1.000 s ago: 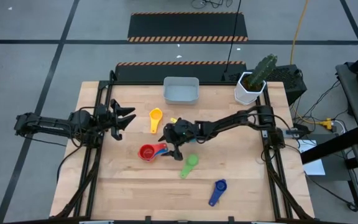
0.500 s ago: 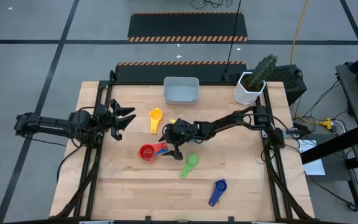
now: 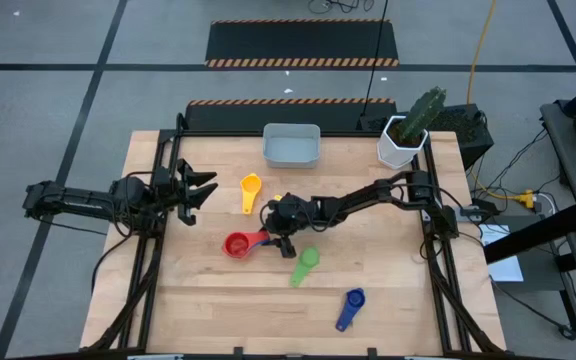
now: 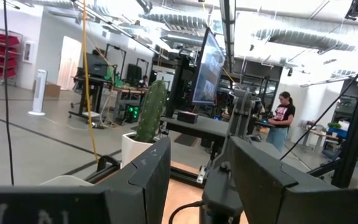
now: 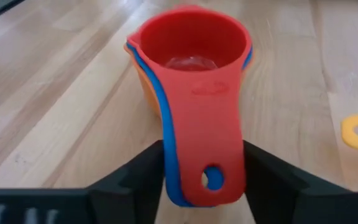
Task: Nest measuring cups in basket
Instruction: Stack the red measuring cup into the blue measuring cup, then stack the light blue measuring cup into the red measuring cup
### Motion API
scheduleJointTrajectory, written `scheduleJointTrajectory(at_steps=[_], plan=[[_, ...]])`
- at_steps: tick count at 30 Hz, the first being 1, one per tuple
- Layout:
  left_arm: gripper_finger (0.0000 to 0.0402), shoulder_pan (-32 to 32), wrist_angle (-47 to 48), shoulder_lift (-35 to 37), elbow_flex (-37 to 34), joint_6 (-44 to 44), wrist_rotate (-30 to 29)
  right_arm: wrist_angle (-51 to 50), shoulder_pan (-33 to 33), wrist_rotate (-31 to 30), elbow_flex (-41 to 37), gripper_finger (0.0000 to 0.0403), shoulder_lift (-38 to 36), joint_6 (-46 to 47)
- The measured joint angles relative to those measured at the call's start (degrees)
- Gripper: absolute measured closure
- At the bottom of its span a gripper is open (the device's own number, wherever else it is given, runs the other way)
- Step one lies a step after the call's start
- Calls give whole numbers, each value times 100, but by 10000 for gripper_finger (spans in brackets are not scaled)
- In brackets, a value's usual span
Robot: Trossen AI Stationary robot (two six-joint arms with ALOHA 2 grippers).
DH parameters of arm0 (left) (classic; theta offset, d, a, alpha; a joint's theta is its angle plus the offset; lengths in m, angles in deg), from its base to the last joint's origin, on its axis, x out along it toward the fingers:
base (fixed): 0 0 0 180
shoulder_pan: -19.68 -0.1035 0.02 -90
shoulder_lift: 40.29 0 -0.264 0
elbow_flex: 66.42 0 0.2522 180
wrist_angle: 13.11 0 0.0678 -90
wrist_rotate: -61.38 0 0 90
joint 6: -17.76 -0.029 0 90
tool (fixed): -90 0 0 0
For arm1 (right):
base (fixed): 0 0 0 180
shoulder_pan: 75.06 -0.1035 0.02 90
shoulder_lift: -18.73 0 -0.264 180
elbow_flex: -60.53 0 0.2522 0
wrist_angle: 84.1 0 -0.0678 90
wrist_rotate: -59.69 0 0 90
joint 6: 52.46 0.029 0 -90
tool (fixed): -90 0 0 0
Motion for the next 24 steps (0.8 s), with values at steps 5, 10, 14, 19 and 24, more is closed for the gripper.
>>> scheduleJointTrajectory(at_steps=[5,10,14,19,24], plan=[[238,0,-11,-1,0,2,0,41,-5,0,0,257,0,2],[238,0,-11,1,2,7,0,68,-5,-4,0,253,0,50],[238,2,-24,0,2,20,0,-105,-5,-5,-2,227,-110,109],[238,17,-84,1,2,50,27,-735,26,-115,-2,188,-506,237],[238,17,-189,1,2,106,249,-1958,34,-1054,-2,159,-1130,275]])
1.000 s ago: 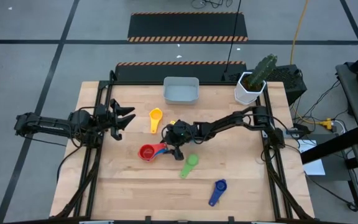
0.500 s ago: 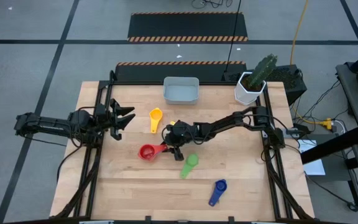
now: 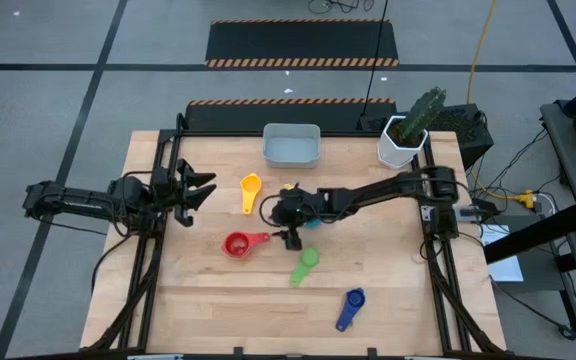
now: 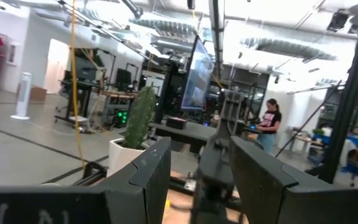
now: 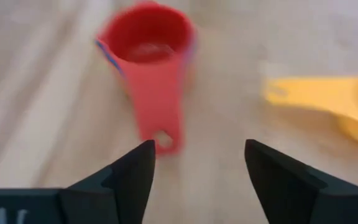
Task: Nest measuring cups in basket
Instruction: Stack the light blue measuring cup into the red measuring cup
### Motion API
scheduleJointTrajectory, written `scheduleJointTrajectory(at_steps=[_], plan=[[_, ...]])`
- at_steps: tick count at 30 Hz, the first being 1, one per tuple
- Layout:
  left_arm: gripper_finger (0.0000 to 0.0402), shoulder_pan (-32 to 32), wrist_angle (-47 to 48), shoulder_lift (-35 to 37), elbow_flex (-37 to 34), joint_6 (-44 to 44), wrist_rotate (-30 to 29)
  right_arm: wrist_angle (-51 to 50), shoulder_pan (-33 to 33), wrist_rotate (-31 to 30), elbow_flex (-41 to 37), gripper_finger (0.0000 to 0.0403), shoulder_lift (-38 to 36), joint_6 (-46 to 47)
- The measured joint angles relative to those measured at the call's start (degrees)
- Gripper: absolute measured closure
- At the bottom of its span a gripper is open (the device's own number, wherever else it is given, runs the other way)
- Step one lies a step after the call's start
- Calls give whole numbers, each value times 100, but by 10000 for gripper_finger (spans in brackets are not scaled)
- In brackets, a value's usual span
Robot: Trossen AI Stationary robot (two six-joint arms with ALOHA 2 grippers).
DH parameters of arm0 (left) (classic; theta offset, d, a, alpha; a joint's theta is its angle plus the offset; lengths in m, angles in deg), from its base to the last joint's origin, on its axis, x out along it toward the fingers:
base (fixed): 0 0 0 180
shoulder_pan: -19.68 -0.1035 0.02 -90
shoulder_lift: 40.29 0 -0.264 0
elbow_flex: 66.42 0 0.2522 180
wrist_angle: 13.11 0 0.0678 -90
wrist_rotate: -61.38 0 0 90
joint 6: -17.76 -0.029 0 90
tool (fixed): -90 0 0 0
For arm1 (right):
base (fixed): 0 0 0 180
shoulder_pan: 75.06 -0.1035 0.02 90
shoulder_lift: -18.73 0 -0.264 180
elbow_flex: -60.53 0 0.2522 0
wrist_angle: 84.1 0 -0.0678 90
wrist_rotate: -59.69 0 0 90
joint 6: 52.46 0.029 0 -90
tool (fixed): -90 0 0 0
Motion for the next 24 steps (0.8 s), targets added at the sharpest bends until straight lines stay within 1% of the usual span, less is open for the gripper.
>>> scheduleJointTrajectory(at_steps=[3,6,9,11,15,17,24], plan=[[238,0,3,-2,0,75,38,-681,27,-821,0,151,-438,41],[238,0,-10,0,0,85,39,-1182,29,-1657,0,149,-836,308],[238,0,-31,0,0,84,47,-1605,24,-2138,0,149,-1079,711],[238,0,-34,-1,0,84,54,-1832,18,-2271,0,149,-1132,877],[238,0,-69,0,0,100,75,-2160,29,-2247,-2,149,-1123,1239],[238,0,-73,-2,0,117,157,-2165,22,-2250,2,149,-1019,1342],[238,0,-71,0,0,102,203,-2731,-368,-2232,2,149,-1018,1413]])
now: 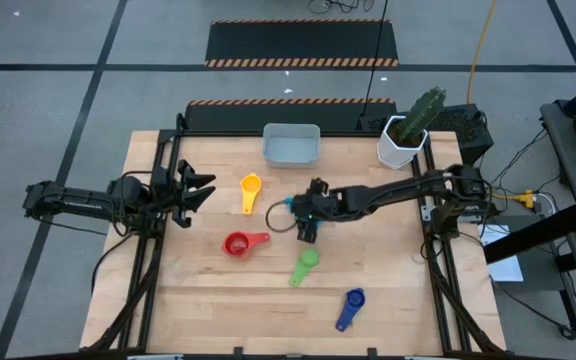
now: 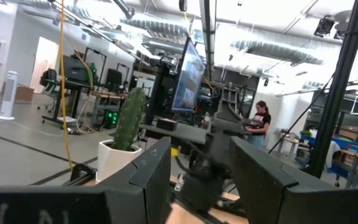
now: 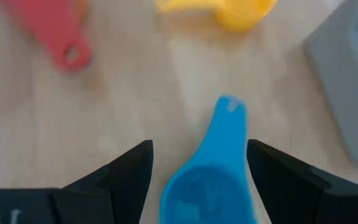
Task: Nest measuring cups in basket
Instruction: Stack the light blue measuring cup into the red measuring cup
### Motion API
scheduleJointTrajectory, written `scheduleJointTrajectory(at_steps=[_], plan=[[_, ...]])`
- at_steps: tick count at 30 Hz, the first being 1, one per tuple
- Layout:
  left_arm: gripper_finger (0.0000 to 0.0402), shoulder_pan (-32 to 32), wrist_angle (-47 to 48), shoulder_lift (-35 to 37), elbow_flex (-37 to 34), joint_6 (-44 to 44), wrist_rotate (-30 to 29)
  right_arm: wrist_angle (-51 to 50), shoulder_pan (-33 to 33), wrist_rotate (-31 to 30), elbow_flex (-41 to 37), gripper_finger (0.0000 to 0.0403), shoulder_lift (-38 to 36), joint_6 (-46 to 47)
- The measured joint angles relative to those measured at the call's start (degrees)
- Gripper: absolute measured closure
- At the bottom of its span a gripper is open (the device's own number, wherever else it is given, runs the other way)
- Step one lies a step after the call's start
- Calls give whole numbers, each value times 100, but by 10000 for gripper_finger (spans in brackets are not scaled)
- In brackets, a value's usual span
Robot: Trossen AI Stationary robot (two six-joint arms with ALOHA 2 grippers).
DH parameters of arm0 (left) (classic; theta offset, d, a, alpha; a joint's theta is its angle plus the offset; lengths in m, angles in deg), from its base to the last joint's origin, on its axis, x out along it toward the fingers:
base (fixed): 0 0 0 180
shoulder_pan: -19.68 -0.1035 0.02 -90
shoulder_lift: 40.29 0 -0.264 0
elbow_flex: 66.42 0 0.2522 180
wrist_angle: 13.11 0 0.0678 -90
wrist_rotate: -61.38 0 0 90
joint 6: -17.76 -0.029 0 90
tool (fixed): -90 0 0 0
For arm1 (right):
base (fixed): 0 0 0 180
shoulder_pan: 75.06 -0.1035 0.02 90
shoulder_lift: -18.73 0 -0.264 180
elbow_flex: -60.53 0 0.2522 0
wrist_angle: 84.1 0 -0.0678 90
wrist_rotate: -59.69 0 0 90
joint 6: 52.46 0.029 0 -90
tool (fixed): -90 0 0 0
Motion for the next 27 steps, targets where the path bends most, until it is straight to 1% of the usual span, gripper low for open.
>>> scheduleJointTrajectory(at_steps=[5,11,15,17,21,27], plan=[[238,0,-3,0,0,-10,-1,-444,-214,5,-14,149,13,77],[238,0,-2,-2,0,17,-2,17,-237,63,-542,149,30,85],[238,0,-3,-1,0,21,-2,408,-215,572,-856,150,10,61],[238,0,-5,0,0,3,-2,426,-211,599,-969,156,25,53],[238,0,-6,-1,0,-24,-20,490,-180,595,-1073,193,14,-191],[238,0,-35,-2,0,-57,-20,489,-63,588,-1176,288,17,-298]])
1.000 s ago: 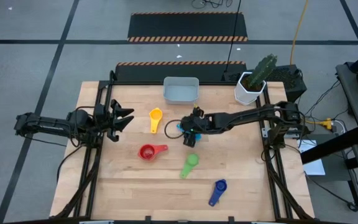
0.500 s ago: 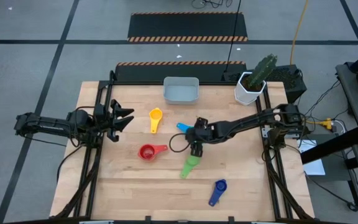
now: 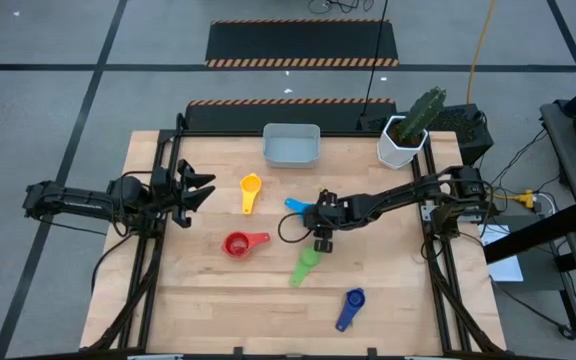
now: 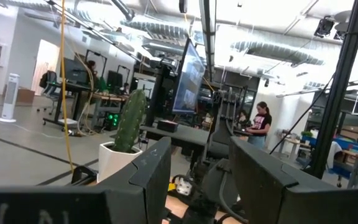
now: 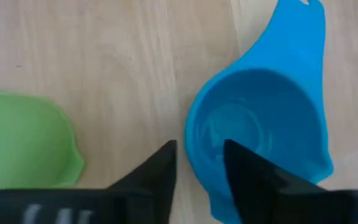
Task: Nest measuring cups in basket
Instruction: Stack the light blue measuring cup into the red measuring cup
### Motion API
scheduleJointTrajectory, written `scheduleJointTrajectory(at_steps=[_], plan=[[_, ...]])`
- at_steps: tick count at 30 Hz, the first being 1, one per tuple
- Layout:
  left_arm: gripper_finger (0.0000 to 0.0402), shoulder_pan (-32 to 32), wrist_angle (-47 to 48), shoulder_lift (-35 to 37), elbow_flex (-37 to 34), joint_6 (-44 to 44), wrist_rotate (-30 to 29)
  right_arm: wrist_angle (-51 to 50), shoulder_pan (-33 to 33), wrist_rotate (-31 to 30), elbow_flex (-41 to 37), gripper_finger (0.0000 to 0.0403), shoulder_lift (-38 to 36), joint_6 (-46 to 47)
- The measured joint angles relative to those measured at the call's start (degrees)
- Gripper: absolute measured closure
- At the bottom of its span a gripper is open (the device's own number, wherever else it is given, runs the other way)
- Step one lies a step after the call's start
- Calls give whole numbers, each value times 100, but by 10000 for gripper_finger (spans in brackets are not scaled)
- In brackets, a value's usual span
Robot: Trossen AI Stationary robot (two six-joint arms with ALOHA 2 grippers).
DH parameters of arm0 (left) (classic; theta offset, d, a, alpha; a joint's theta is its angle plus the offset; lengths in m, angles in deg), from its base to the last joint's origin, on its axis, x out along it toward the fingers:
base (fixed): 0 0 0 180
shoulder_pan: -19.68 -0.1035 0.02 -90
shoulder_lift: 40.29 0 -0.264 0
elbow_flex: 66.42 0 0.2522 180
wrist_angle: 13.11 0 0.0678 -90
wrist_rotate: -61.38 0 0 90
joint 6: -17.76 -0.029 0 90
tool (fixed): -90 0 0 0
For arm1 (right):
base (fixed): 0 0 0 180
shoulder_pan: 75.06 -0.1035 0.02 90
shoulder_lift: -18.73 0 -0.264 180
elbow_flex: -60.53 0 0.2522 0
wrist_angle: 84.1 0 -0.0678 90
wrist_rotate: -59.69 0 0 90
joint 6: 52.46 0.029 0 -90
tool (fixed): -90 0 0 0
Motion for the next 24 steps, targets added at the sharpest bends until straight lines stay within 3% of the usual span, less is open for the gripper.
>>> scheduleJointTrajectory(at_steps=[6,14,17,24], plan=[[238,0,-1,1,0,-2,-2,76,-2,10,-1,391,-24,-395],[238,0,5,0,0,-97,-48,286,-6,27,-3,398,-739,-581],[238,0,38,-11,0,-125,-22,569,-6,297,-15,398,-1092,-711],[238,43,25,-421,0,-273,151,2668,-3,1132,-681,400,-1681,-1332]])
